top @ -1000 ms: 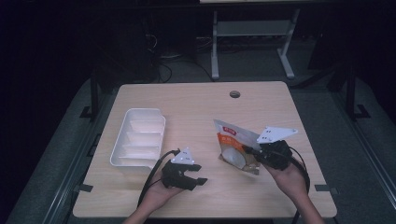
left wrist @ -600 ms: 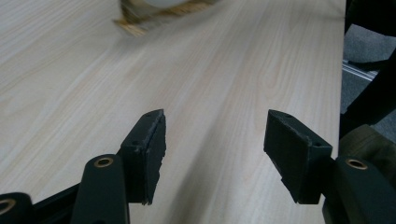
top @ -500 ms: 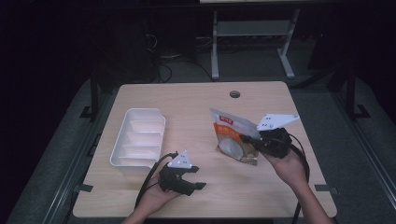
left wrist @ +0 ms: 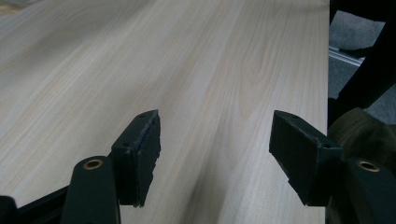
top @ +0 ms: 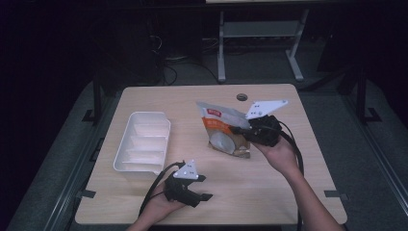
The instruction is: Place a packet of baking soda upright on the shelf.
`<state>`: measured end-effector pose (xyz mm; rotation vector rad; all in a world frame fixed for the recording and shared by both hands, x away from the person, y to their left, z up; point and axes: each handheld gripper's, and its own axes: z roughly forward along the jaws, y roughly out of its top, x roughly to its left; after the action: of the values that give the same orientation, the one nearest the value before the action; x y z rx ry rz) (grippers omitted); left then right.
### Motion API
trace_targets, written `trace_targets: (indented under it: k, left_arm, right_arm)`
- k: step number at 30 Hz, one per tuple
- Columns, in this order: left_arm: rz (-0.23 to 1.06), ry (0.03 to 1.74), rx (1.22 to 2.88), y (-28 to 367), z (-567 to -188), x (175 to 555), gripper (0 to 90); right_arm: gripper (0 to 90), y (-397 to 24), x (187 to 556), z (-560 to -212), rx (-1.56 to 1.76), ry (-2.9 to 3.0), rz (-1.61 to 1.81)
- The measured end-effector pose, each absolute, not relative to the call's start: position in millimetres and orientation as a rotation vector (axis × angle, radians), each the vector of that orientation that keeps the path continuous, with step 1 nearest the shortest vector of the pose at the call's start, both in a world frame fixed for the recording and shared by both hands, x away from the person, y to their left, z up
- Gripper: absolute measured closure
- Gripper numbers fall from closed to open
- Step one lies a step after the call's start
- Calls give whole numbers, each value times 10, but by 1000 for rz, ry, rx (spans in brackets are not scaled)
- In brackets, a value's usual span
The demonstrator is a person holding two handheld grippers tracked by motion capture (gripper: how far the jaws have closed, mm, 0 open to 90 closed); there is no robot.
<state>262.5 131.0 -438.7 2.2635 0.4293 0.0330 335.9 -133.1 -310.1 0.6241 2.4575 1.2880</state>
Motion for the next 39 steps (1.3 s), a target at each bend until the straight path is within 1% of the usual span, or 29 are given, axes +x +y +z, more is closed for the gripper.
trace_targets:
  k: [11, 12, 18, 25, 39]
  left_arm:
    - [19, 408, 2284, 1318, -4442, 2612, 304]
    - [16, 409, 2283, 1322, -4450, 2610, 302]
    - [29, 408, 2271, 1354, -4435, 2610, 294]
    - [43, 408, 2269, 1379, -4430, 2607, 294]
    - [57, 411, 2278, 1435, -4416, 2617, 288]
  right_arm:
    - [898, -944, 3600, -2979, 534, 2497, 1348]
    - [898, -851, 3640, -2961, 519, 2506, 1357]
    - [898, -633, 3742, -2930, 471, 2529, 1398]
    - [898, -442, 3821, -2907, 433, 2552, 1432]
    - [898, 85, 3983, -2878, 343, 2589, 1485]
